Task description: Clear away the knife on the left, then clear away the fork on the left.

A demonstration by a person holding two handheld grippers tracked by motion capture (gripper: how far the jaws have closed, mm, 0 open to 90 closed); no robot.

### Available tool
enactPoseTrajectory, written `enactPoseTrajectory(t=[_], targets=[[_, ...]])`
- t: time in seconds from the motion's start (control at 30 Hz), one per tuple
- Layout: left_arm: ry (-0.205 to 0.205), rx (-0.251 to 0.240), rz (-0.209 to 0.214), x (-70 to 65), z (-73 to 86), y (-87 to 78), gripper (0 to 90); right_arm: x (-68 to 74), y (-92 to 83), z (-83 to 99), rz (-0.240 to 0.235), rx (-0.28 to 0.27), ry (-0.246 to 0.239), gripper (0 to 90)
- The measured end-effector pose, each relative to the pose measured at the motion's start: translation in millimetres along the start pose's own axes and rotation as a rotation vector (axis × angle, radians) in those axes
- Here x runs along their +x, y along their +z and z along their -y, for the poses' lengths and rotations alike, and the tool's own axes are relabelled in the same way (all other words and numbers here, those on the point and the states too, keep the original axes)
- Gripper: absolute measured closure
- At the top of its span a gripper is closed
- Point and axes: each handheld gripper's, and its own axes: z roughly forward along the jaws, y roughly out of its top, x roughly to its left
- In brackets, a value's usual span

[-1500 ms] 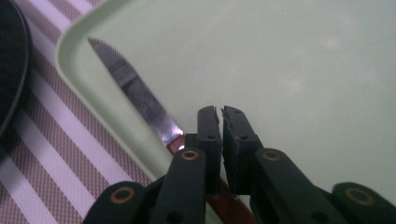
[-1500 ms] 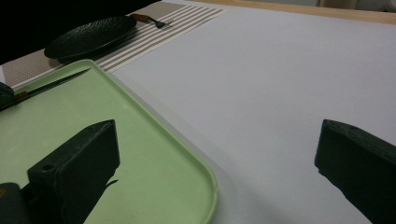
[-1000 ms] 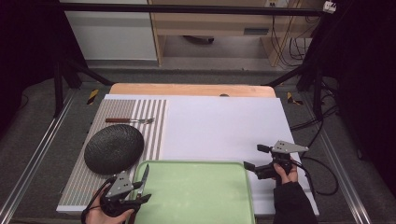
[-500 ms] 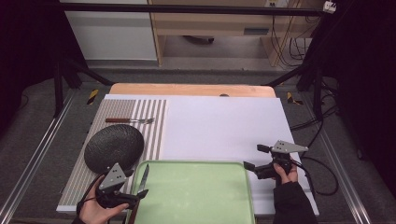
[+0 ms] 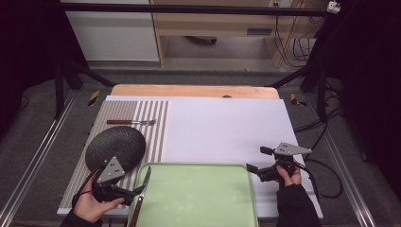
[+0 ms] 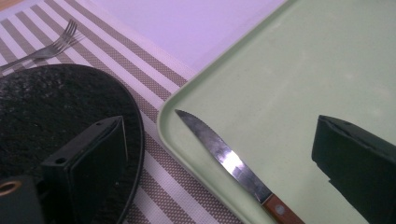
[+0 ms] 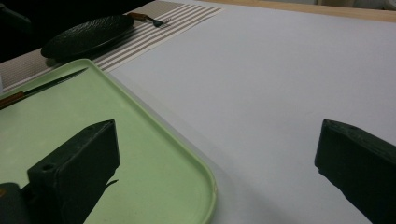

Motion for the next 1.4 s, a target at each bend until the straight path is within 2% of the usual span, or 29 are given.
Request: enactPoseTrajectory(t=[0.53,0.8,0.97,1.13,1.4], targets=[[0.102,0.05,-0.03,25.9,-15.9,-7.0,3.0,-0.5,0.2,0.0,0.005,-0.001,0.0,0.2],[0.17,0.079,-0.04,41.6,-23.4,-6.0,3.0,-0.6,0.0,-0.2,0.005,-0.001,-0.001,0.2],[0.213,0.109,-0.064,51.4,-31.1,-5.2,3.0,-0.5,0.2,0.0,0.004,-0.001,0.0,0.3],[0.277,0.13,-0.083,60.6,-37.6,-3.4,3.0,-0.6,0.0,-0.1,0.005,-0.002,-0.001,0.3],[0.33,0.145,-0.103,71.5,-43.7,5.8,3.0,-0.8,0.0,0.3,0.007,0.0,-0.002,0.3]])
